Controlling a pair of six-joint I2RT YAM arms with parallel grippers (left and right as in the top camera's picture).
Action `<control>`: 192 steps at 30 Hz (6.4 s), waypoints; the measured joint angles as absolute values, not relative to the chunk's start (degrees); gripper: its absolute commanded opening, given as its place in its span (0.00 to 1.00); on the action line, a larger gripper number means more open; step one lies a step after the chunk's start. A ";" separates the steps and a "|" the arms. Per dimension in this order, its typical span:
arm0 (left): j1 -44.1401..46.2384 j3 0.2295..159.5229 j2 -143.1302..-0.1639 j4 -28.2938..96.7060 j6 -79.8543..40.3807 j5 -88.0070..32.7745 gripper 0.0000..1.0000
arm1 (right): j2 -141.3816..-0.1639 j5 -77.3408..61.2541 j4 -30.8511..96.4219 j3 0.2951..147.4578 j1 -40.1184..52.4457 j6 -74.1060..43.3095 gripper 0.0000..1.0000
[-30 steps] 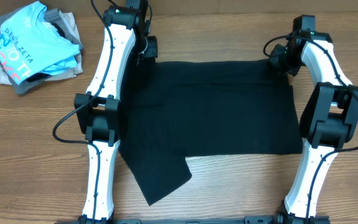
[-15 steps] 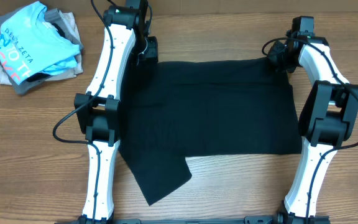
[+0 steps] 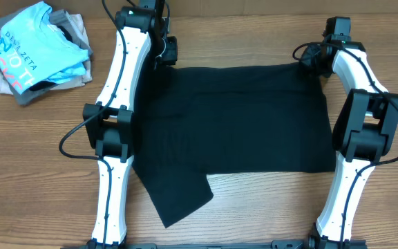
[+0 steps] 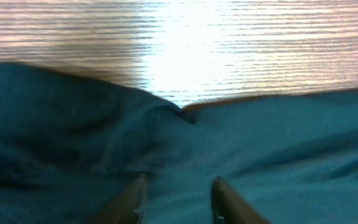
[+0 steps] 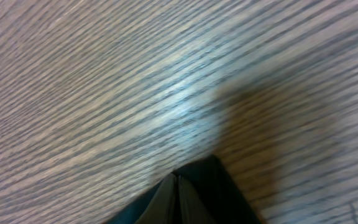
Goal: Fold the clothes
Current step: 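Pull the top edge downward with both grippers to fold the shirt, then release the shirt and raise both grippers away from the fabric, then move left gripper to the shirt's lower-left corner, right to lower-right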
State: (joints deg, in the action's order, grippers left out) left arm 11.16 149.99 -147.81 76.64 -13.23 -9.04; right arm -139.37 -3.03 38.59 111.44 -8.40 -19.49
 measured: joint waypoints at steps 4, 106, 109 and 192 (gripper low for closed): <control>11.16 149.99 -149.62 76.66 -12.80 -10.26 0.16 | -139.37 -2.68 39.20 111.66 -9.43 -19.49 0.04; 6.26 165.21 -156.99 86.50 -10.07 -6.66 0.60 | -146.19 -1.43 74.46 140.42 -11.53 -16.84 0.46; 6.70 172.03 -156.99 90.02 -9.98 -6.55 0.74 | -146.19 -1.06 79.75 149.05 -11.64 -16.91 0.47; 35.88 38.50 -86.72 49.69 -50.35 -11.73 0.93 | -78.35 -6.20 63.64 67.79 -20.60 -30.02 1.00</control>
